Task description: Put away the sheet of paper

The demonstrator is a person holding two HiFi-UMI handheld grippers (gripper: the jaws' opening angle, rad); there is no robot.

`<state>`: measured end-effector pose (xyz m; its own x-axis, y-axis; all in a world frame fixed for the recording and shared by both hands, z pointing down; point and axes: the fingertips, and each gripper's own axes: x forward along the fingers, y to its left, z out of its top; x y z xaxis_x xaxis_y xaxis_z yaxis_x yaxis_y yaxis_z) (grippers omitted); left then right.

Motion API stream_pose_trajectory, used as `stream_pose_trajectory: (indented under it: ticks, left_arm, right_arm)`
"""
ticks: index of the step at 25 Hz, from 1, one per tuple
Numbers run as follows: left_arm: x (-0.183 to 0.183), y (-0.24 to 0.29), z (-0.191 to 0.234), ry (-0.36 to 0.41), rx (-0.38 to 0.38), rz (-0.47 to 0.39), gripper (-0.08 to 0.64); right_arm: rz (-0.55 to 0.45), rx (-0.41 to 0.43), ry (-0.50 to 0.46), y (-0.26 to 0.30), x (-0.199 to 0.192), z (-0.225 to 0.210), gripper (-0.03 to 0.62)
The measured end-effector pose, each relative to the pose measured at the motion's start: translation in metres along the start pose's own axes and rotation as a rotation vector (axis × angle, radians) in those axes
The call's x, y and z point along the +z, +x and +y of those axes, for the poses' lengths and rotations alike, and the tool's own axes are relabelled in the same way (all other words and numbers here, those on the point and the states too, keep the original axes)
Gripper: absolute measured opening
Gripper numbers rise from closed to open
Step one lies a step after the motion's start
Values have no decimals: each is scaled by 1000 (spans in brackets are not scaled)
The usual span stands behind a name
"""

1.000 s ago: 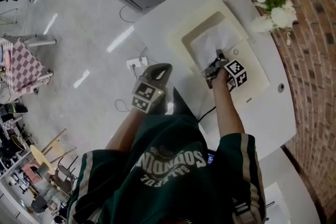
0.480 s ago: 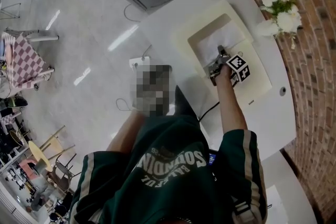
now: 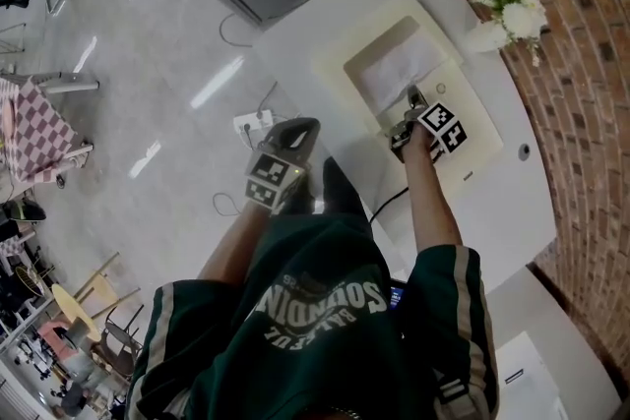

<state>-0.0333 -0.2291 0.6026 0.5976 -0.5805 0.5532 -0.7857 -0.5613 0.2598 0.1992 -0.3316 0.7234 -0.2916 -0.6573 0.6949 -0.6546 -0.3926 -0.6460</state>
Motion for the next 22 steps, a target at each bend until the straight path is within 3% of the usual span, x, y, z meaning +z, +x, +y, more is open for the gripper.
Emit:
stream_pose_trajectory:
  ticks: [4,16,22]
  left_arm:
    - [-1,-7,-6,25,-33,-13,11]
    - [0,-30,-30,110,-140,-59,11]
    - [8,-41,-41,159,-180,-92,11]
  right_arm:
    - [-59,-30,-148,-27,-2,7,2]
    - [-174,-44,-422,-102,-39,25,1]
    - [-214,-52,-501,-136,-59,34,0]
